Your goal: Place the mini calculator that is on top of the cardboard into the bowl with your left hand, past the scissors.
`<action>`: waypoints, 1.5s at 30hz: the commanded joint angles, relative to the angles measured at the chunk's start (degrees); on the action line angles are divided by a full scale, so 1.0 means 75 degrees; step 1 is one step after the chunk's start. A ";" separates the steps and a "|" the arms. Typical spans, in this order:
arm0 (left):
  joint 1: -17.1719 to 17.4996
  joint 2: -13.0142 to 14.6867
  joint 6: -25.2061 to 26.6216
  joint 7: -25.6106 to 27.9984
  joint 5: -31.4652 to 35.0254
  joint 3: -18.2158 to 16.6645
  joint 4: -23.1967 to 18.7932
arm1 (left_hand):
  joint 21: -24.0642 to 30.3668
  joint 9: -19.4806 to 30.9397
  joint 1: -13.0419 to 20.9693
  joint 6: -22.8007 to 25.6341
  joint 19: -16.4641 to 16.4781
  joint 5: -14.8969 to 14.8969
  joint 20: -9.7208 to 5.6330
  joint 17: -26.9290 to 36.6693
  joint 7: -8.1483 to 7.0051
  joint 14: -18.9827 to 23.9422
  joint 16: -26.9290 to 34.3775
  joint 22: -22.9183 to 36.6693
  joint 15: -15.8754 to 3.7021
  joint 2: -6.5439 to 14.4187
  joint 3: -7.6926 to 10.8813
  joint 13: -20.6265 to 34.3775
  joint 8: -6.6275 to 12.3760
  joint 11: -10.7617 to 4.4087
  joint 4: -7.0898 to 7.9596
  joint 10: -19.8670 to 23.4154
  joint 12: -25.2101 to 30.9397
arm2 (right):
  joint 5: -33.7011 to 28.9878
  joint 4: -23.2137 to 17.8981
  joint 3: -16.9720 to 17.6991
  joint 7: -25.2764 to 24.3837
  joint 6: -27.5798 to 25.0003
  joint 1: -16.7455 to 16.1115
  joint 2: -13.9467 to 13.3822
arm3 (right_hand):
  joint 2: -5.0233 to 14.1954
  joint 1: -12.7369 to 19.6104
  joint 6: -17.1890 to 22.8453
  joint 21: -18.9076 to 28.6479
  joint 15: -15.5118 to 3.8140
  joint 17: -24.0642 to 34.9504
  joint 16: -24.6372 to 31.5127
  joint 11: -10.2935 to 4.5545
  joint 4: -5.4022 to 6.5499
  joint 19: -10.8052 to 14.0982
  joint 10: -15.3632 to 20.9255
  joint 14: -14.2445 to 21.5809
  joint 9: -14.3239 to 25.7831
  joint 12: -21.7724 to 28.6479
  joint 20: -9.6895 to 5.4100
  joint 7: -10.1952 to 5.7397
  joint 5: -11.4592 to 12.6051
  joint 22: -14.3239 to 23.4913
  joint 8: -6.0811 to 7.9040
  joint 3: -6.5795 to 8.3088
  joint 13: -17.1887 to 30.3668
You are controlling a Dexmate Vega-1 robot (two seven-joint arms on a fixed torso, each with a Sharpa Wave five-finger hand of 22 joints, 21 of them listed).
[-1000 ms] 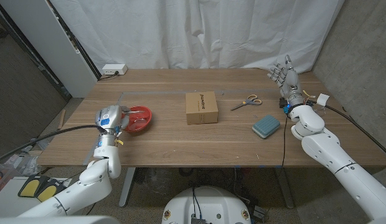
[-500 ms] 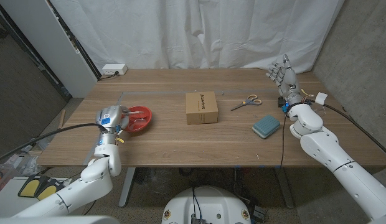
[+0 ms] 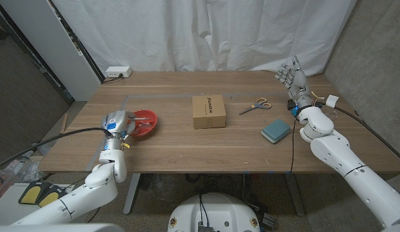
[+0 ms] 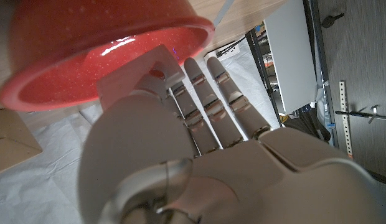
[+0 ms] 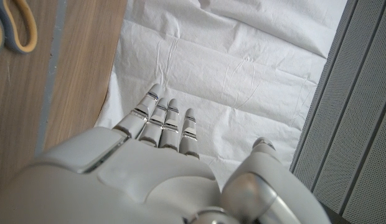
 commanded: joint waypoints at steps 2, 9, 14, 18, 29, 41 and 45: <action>0.0178 0.0053 0.0176 0.0097 -0.0047 -0.0021 -0.0183 | -0.0025 0.0025 0.0046 -0.0051 -0.0082 0.0019 -0.0590 0.0029 0.0167 -0.0152 -0.0037 0.0024 -0.0454 0.0112 0.0102 -0.0011 -0.0080 -0.0011 -0.0005 -0.0163 -0.0035 | 0.0027 0.0027 -0.0026 0.0106 -0.0008 0.0068 -0.0026 | 0.0089 0.0003 0.0040 -0.0007 -0.0006 0.0021 -0.0002 0.0028 -0.0048 0.0082 0.0042 0.0049 0.0044 -0.0039 -0.0082 -0.0021 -0.0004 0.0016 -0.0048 -0.0001 0.0025; 0.0253 0.0036 0.0384 0.0072 -0.0086 -0.0056 -0.0318 | -0.0046 0.0045 -0.0269 -0.0145 -0.0149 -0.0005 -0.0562 0.0026 0.0133 -0.0270 -0.0030 0.0017 -0.0415 -0.0101 -0.0032 -0.0015 -0.0095 -0.0018 0.0111 -0.0307 -0.0018 | 0.0065 -0.0015 -0.0019 0.0111 -0.0056 0.0030 -0.0055 | 0.0093 0.0017 0.0038 -0.0026 0.0002 0.0019 -0.0006 0.0017 -0.0061 0.0086 0.0044 0.0043 0.0044 -0.0041 -0.0080 -0.0020 -0.0003 0.0017 -0.0050 0.0002 0.0025; 0.0290 -0.0017 0.0503 0.0095 -0.0140 -0.0096 -0.0367 | -0.0051 0.0051 -0.0447 -0.0186 -0.0150 -0.0015 -0.0549 0.0023 0.0193 -0.0298 -0.0020 0.0010 -0.0388 -0.0247 -0.0123 -0.0015 -0.0101 -0.0012 0.0168 -0.0339 -0.0003 | 0.0090 -0.0051 0.0012 0.0066 -0.0072 -0.0040 -0.0065 | 0.0095 0.0023 0.0037 -0.0039 0.0003 0.0019 -0.0006 0.0015 -0.0067 0.0089 0.0046 0.0046 0.0044 -0.0042 -0.0074 -0.0013 -0.0003 0.0017 -0.0051 0.0002 0.0025; 0.0318 0.0008 0.0494 0.0086 -0.0202 -0.0123 -0.0388 | -0.0064 0.0056 -0.0671 -0.0262 -0.0163 -0.0006 -0.0518 0.0019 0.0215 -0.0377 -0.0028 0.0005 -0.0361 -0.0410 -0.0237 -0.0018 -0.0125 -0.0009 0.0246 -0.0412 -0.0009 | 0.0080 -0.0072 0.0024 0.0037 -0.0079 -0.0062 -0.0076 | 0.0097 0.0027 0.0037 -0.0049 0.0006 0.0018 -0.0007 0.0011 -0.0072 0.0093 0.0046 0.0043 0.0044 -0.0043 -0.0075 -0.0014 -0.0003 0.0018 -0.0051 0.0002 0.0025; 0.0310 0.0080 0.0402 0.0031 -0.0325 -0.0155 -0.0419 | -0.0171 0.0029 -0.1178 -0.0606 -0.0340 0.0099 -0.0448 0.0032 0.0300 -0.0623 -0.0013 0.0003 -0.0350 -0.0728 -0.0484 -0.0012 -0.0305 -0.0012 0.0436 -0.0778 -0.0033 | 0.0081 -0.0058 0.0017 0.0035 -0.0058 -0.0063 -0.0054 | 0.0099 0.0035 0.0037 -0.0070 0.0012 0.0018 -0.0006 0.0008 -0.0083 0.0106 0.0046 0.0048 0.0045 -0.0046 -0.0071 -0.0015 -0.0004 0.0019 -0.0052 0.0000 0.0026; 0.0298 0.0155 0.0188 -0.0008 -0.0452 -0.0212 -0.0417 | -0.0325 0.0026 -0.1848 -0.0989 -0.0569 0.0218 -0.0325 0.0047 0.0436 -0.1033 -0.0015 0.0004 -0.0266 -0.1032 -0.0826 0.0002 -0.0511 0.0120 0.0728 -0.1231 -0.0044 | 0.0057 -0.0072 0.0016 0.0015 -0.0029 -0.0069 -0.0040 | 0.0103 0.0038 0.0037 -0.0092 0.0006 0.0019 -0.0006 0.0010 -0.0090 0.0116 0.0047 0.0049 0.0045 -0.0048 -0.0071 -0.0014 -0.0005 0.0020 -0.0053 -0.0003 0.0026; 0.0304 0.0188 0.0109 -0.0004 -0.0478 -0.0229 -0.0411 | -0.0354 0.0028 -0.1903 -0.1036 -0.0617 0.0240 -0.0327 0.0047 0.0481 -0.1091 -0.0018 0.0004 -0.0244 -0.1053 -0.0855 0.0003 -0.0530 0.0143 0.0754 -0.1241 -0.0027 | 0.0053 -0.0073 0.0016 0.0005 -0.0024 -0.0070 -0.0032 | 0.0105 0.0039 0.0034 -0.0100 -0.0007 0.0019 -0.0005 0.0003 -0.0093 0.0125 0.0056 0.0052 0.0045 -0.0046 -0.0071 -0.0014 -0.0006 0.0021 -0.0055 -0.0004 0.0026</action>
